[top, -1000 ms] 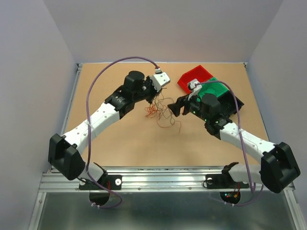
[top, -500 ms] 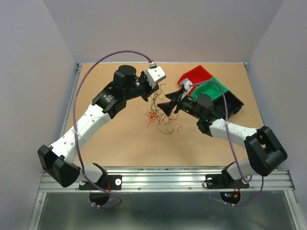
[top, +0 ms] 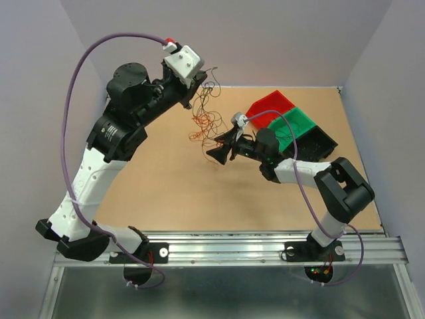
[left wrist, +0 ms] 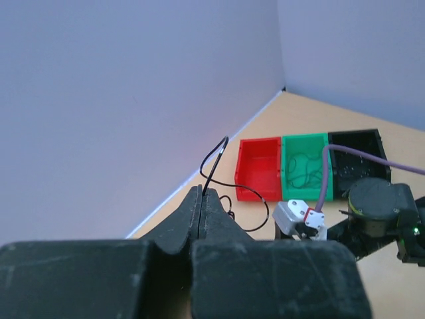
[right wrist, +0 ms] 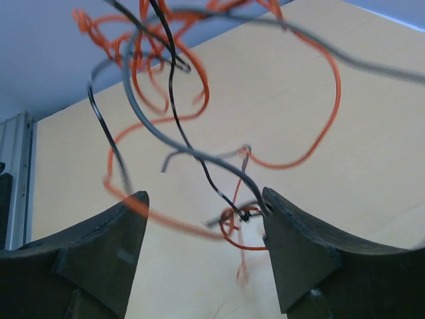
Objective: Untangle the cables
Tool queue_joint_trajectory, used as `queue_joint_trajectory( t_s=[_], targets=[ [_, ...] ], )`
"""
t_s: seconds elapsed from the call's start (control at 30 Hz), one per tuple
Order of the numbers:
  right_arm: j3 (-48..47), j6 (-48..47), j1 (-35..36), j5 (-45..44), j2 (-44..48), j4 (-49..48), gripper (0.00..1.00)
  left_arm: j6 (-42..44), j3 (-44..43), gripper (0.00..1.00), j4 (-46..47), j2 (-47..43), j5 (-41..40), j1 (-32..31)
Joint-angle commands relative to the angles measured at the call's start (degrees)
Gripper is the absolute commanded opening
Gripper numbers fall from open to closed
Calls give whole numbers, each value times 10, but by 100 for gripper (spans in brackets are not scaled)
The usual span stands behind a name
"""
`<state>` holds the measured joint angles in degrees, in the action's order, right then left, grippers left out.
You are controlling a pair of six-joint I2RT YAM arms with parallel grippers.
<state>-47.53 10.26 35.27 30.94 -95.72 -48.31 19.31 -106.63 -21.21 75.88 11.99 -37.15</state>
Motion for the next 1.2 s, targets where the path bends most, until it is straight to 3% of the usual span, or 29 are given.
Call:
queue_joint_trajectory(
  t_s=[0.0,0.1,0.17,0.2,0.3,0.4,0.57,0.7,0.83,0.9,1.07,1.1,1.13,1.17],
  targets=[
    [-36,-13,7,25,-7,-49,72,-23,-19,0,26,-15,-32,-3],
    [-41,-11,8,24,-12,-48,53,-28,-12,0,42,-27,-60,-3],
    [-42,-9,9,23,-17,-48,30,-31,-11,0,50,-34,-72,-2],
    [-44,-9,8,24,-18,-48,13,-35,-12,0,56,-36,-84,-2],
    [-39,-9,8,23,-17,-47,2,-38,-14,0,75,-45,-141,-2],
    [-27,-13,8,3,-7,-45,0,-31,-27,0,88,-44,-198,-3],
    [7,-18,8,-45,15,-23,1,8,-35,0,136,-54,-367,1],
    [16,-50,8,-81,47,70,1,57,8,0,238,-88,-476,20],
    [-5,-96,9,-117,58,211,1,59,15,0,257,-100,-482,37],
    [-11,-129,8,-94,62,275,1,57,14,0,259,-100,-484,40],
    [-7,-148,8,-79,79,363,1,64,0,0,272,-79,-507,58],
    [-5,-148,9,-83,83,366,10,59,1,0,272,-78,-502,60],
    [-2,-148,9,-89,90,367,55,54,14,0,272,-84,-478,61],
    [5,-149,8,-97,98,366,69,46,25,0,270,-88,-455,61]
  ],
)
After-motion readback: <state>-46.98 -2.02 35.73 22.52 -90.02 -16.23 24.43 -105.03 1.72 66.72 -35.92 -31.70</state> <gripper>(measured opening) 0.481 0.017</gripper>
